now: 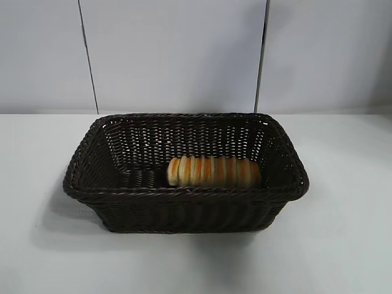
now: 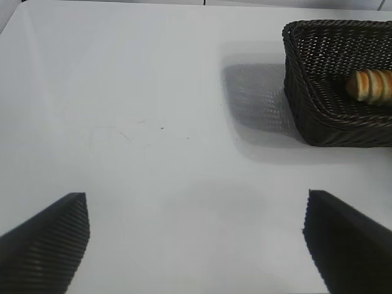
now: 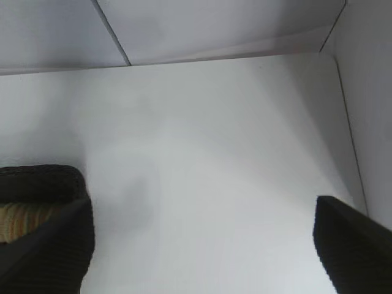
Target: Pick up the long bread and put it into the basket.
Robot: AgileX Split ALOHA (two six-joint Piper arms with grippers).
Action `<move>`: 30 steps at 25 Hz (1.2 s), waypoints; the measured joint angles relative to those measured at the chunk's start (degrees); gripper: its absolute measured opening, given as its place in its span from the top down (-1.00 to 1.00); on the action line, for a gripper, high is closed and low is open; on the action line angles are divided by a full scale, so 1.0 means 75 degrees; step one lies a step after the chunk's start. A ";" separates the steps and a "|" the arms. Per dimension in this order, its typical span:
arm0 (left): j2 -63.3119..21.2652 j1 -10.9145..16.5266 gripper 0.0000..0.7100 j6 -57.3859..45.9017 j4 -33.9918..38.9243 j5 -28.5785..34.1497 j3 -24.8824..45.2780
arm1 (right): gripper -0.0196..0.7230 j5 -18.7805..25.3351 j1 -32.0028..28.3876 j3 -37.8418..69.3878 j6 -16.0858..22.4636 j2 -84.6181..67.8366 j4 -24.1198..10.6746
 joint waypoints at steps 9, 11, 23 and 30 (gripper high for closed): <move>0.0000 0.0000 -0.93 0.0000 0.0000 0.0000 0.0000 | -0.92 -0.0866 0.0000 0.3342 0.0000 -0.2734 -0.0120; 0.0000 0.0000 -0.93 0.0000 0.0000 0.0000 0.0000 | -0.92 -0.1019 0.0000 0.3942 0.0000 -0.3064 -0.0120; 0.0000 0.0000 -0.93 0.0000 0.0000 0.0000 0.0000 | -0.92 -0.0678 0.0712 0.4933 0.0506 -0.3957 -0.0128; 0.0000 0.0000 -0.93 0.0000 0.0000 0.0000 0.0000 | -0.92 -0.0863 0.0712 0.5150 0.0656 -0.5202 -0.0374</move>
